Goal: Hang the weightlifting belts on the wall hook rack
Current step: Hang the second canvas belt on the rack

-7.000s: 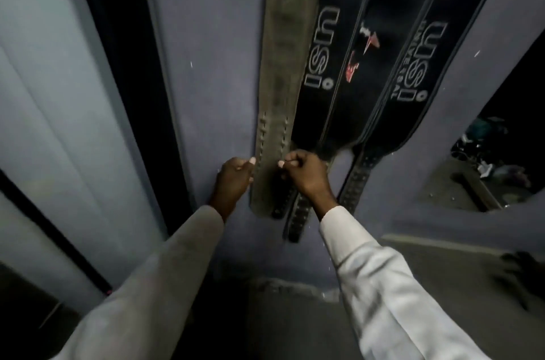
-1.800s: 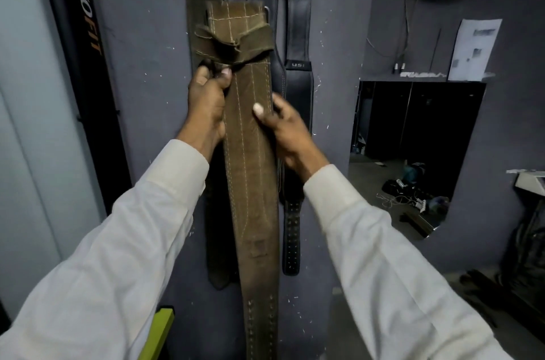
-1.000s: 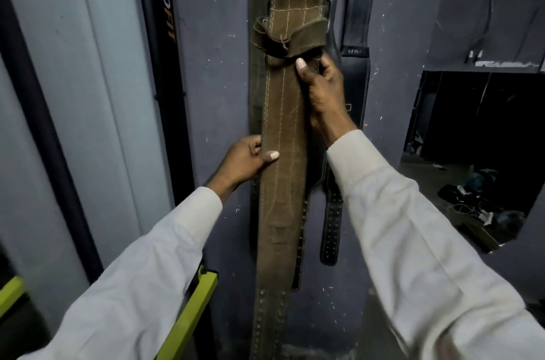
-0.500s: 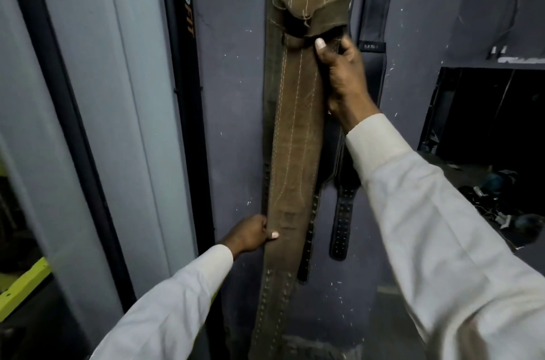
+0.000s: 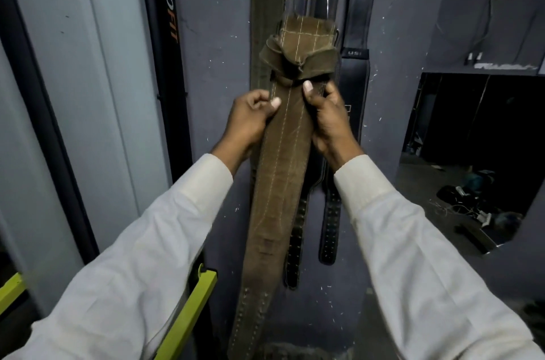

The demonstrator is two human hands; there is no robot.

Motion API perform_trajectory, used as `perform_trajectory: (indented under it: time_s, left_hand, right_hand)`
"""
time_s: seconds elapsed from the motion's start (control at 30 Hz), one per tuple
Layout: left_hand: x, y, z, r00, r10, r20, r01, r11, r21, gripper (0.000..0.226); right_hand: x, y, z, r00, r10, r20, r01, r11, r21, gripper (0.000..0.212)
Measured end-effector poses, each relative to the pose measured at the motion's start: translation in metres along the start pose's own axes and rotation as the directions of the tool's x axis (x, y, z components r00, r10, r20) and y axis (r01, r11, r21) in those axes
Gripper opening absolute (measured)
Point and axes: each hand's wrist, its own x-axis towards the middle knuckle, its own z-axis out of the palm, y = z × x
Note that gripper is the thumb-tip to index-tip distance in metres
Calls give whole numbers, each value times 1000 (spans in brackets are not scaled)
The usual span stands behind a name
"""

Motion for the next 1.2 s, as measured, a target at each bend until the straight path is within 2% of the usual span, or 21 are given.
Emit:
perform_trajectory:
  time_s: [0.07,0.13,0.2,0.3,0.47,0.53,0.6,0.73,0.83,0.87,0.93,1.0,1.07,1.1,1.2]
  left_hand:
    - [14,14,0,992,-130,-4,128,984,-124,12]
    - [19,19,0,969,-245,40,246,924,-293,18]
    - [18,20,-4,970,-228,88,243,860,-448,21]
    - [21,18,-17,958,-192,215,279,806,-523,16]
    - [33,19,-39,903,-247,353,384,832,-401,34]
    - [31,17,-36,895,-308,322,389,893,-227,32]
    - [27,9,-33,890,-368,269,405,909,-98,31]
    - [24,-11,-31,920,-348,178,373,919,-131,26]
    - [22,-21,-26,952,-283,120,299,943,-147,27]
    - [21,-24,-23,956,-265,125,281,950,-134,29]
    - [16,-29,-16,969,-228,98,237,967,-92,34]
    - [11,-38,-6,985,-172,-10,172,985,-27,46]
    - [7,-51,-2,978,-158,-138,163,986,28,57]
    - [7,-57,-2,968,-189,-165,193,981,6,54]
    - [7,-67,-6,965,-216,-150,209,976,-63,19]
  right_hand:
    - [-6,10,-3,1000,24,11,-24,999,23,23]
    - [-10,16,-9,999,33,21,-33,999,20,26]
    - [-15,23,-15,997,62,36,-62,998,-9,29]
    - [-20,34,-22,990,132,55,-129,990,-54,31]
    - [-22,40,-31,960,271,74,-247,940,-237,40]
    - [-18,39,-33,953,296,73,-256,907,-335,40]
    - [-13,36,-32,938,335,88,-272,869,-413,41]
    - [-9,15,-32,847,516,126,-380,755,-535,38]
    - [-7,2,-34,774,587,237,-423,758,-496,20]
    - [-5,-2,-31,776,584,240,-436,771,-464,15]
    - [0,-4,-25,822,554,128,-441,763,-472,22]
    - [3,3,-23,878,477,42,-388,759,-523,28]
    - [3,13,-25,904,427,27,-347,768,-538,29]
    - [4,19,-27,913,408,28,-330,777,-536,28]
    - [10,30,-27,942,333,36,-248,767,-591,25]
